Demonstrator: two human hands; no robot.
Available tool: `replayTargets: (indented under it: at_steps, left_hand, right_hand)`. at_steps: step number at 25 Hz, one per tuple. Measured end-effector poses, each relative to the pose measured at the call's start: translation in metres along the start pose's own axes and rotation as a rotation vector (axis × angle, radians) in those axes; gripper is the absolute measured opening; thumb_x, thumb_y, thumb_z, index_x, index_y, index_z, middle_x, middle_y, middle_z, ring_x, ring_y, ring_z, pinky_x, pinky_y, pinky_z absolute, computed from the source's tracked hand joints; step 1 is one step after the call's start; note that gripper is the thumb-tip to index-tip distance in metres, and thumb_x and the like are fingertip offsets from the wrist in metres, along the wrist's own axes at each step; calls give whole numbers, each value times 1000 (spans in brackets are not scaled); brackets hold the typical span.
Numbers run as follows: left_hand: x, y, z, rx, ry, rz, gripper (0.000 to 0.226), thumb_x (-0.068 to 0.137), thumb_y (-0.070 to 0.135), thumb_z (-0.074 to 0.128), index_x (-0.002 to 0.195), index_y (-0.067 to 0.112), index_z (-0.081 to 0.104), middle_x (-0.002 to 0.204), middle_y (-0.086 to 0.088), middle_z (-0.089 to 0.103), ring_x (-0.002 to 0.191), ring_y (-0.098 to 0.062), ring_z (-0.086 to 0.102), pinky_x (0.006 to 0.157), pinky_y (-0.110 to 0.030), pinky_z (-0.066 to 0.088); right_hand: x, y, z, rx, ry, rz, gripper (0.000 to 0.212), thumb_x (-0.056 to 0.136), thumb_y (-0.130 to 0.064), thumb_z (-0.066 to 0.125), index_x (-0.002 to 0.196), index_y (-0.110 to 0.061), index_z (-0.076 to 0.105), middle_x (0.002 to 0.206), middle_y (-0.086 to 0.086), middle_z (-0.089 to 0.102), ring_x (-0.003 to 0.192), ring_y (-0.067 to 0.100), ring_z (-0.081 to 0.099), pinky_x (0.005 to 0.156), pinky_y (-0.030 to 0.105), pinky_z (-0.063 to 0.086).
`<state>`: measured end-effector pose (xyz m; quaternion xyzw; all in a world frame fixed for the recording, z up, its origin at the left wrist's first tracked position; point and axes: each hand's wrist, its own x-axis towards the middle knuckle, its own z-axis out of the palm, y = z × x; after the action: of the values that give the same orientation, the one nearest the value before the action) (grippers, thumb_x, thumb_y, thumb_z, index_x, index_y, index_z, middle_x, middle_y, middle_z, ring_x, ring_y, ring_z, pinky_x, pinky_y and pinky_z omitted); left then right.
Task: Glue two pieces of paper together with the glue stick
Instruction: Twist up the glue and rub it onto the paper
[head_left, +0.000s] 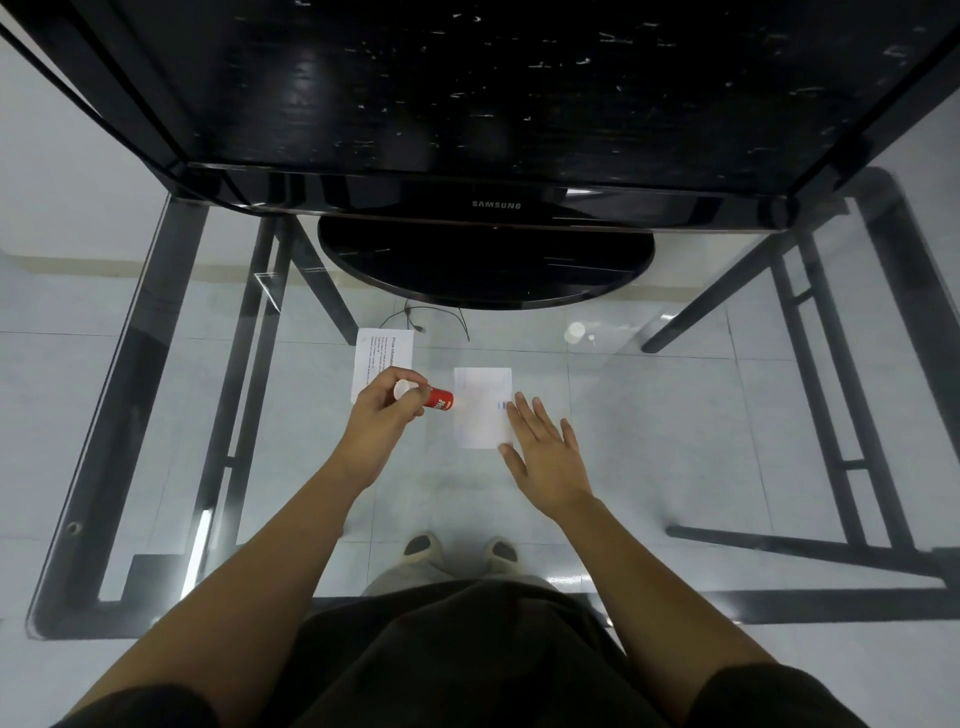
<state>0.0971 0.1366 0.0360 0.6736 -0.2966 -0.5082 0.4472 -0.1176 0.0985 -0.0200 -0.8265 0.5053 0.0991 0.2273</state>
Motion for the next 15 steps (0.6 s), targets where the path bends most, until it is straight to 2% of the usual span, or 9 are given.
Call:
replayTargets:
  at_steps: [2,3,5,6,10,15]
  left_hand:
    - [-1,4,4,53,-35,34,9,82,23,67,90,24,63,100,34,56,99,-8,51,75,-19,51]
    - [-1,5,4,70,-48,46,15,78,23,71,90,23,62,95,28,61,96,-6,54,74,-18,51]
    - [-2,5,6,141,-46,67,24,74,21,76,92,21,62,95,11,64,92,-9,59,77,-20,51]
    - [-3,5,6,195,-39,82,26,73,20,76,95,21,61,96,9,64,92,-11,60,79,-20,50]
    - [-7,6,8,305,-69,111,32,73,23,76,102,24,62,94,15,63,89,-6,62,76,-11,46]
    - [-7,8,10,436,-107,196,22,75,27,75,94,25,65,90,12,65,85,-8,63,75,-12,46]
  right_hand:
    - [1,0,0,14,-5,8,59,98,-46,22,148,-25,0,159,-4,-3,146,16,-5,116,39,-4]
    - [1,1,0,16,-2,8,59,98,-46,22,149,-25,0,159,-4,-2,146,15,-5,116,39,-3]
    - [2,2,1,16,-1,11,60,97,-48,24,149,-26,1,159,-5,-1,146,15,-4,116,39,-3]
    - [2,3,0,23,0,14,61,97,-49,25,149,-26,2,159,-5,0,146,15,-4,116,38,-3]
    - [3,2,1,74,27,27,60,96,-49,31,148,-27,9,159,-6,6,146,14,1,116,38,-1]
    - [4,3,1,88,57,19,59,95,-48,35,147,-31,13,159,-6,9,146,16,4,117,39,2]
